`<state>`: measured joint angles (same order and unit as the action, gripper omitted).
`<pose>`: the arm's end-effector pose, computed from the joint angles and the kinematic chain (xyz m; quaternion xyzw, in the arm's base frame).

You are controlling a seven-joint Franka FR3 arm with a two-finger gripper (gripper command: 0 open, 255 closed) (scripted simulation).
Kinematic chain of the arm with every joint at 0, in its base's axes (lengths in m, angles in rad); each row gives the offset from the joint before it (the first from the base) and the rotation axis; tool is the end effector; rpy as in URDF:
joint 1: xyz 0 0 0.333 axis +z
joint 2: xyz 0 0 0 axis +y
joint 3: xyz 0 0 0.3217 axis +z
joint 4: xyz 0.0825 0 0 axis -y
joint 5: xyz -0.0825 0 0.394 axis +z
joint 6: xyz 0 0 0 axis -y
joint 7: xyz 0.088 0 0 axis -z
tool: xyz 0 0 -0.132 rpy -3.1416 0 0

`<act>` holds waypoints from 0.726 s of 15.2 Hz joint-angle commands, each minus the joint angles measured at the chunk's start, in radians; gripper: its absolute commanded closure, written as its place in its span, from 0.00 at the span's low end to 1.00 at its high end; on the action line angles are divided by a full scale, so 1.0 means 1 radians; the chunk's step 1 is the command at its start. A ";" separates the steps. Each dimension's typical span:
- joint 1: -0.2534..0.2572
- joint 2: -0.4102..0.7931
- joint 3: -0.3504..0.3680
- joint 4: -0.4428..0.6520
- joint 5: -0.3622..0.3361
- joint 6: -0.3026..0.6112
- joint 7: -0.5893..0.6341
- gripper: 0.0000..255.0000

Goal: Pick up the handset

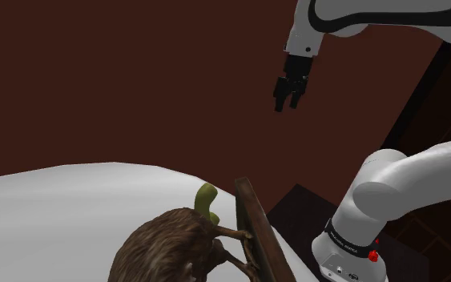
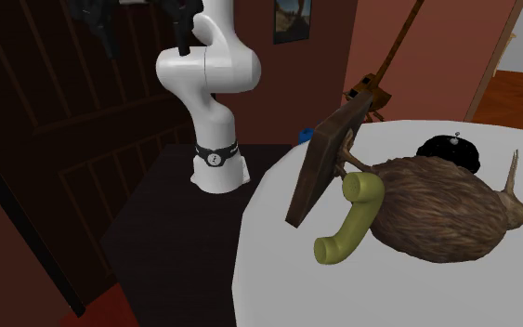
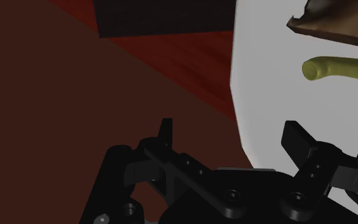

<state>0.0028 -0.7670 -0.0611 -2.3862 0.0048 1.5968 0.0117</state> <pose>0.3183 -0.0217 0.5508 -0.9993 0.0263 0.0113 0.0238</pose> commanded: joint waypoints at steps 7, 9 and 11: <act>0.052 0.032 0.157 -0.045 0.055 0.075 0.150 0.00; 0.068 0.056 0.209 -0.050 0.072 0.101 0.200 0.00; 0.083 0.086 0.262 -0.050 0.086 0.128 0.250 0.00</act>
<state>0.0767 -0.6948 0.1711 -2.4304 0.0811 1.7066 0.2323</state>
